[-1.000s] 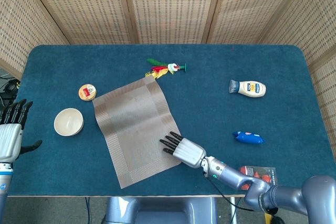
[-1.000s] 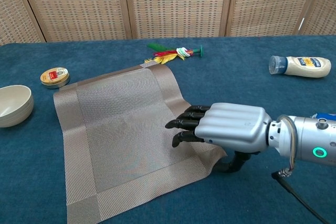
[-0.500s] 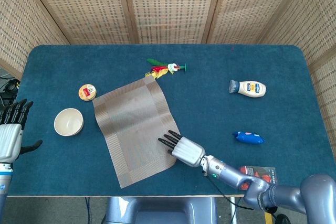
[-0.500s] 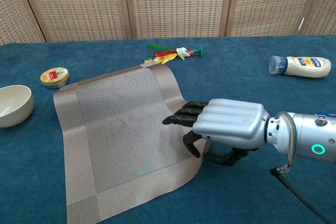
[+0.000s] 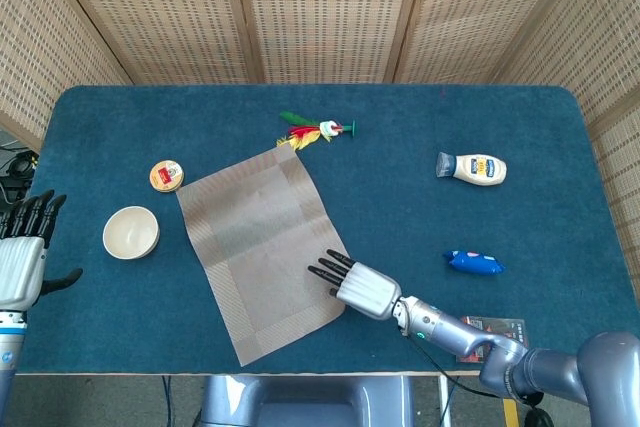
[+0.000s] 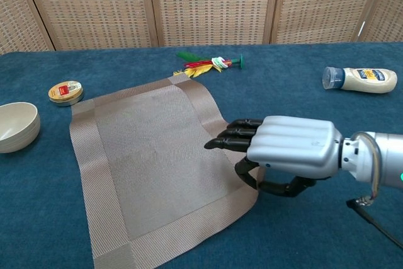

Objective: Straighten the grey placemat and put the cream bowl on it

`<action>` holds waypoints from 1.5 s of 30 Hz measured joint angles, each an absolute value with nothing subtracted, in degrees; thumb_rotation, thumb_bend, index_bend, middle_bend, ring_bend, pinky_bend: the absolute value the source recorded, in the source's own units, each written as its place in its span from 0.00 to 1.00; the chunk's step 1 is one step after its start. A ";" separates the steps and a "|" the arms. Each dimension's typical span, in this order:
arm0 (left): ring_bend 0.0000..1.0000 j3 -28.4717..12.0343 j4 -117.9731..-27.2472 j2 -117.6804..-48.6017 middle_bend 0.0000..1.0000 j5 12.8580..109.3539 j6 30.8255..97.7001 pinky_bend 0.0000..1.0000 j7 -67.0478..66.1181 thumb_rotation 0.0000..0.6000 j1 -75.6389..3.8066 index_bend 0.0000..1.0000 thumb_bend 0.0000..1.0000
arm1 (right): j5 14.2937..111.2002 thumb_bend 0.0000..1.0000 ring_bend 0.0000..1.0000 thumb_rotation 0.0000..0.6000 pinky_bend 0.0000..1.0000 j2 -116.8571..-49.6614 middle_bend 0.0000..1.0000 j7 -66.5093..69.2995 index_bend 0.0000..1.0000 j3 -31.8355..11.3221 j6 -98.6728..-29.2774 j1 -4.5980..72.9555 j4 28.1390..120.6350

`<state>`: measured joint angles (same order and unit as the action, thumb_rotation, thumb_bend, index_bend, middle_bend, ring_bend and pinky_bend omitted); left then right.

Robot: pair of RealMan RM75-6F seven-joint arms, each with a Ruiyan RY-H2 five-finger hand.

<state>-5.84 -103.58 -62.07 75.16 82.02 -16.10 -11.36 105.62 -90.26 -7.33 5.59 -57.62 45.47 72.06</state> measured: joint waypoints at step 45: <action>0.00 -6.43 -103.76 -62.10 0.00 73.32 80.20 0.00 -16.66 1.00 -11.92 0.00 0.00 | 113.50 0.00 0.00 1.00 0.00 -87.45 0.00 -14.82 0.00 4.48 -72.56 53.64 26.35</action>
<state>-6.43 -103.76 -62.10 73.32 80.20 -16.66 -11.92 113.50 -87.45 -14.82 4.48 -72.56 53.64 26.35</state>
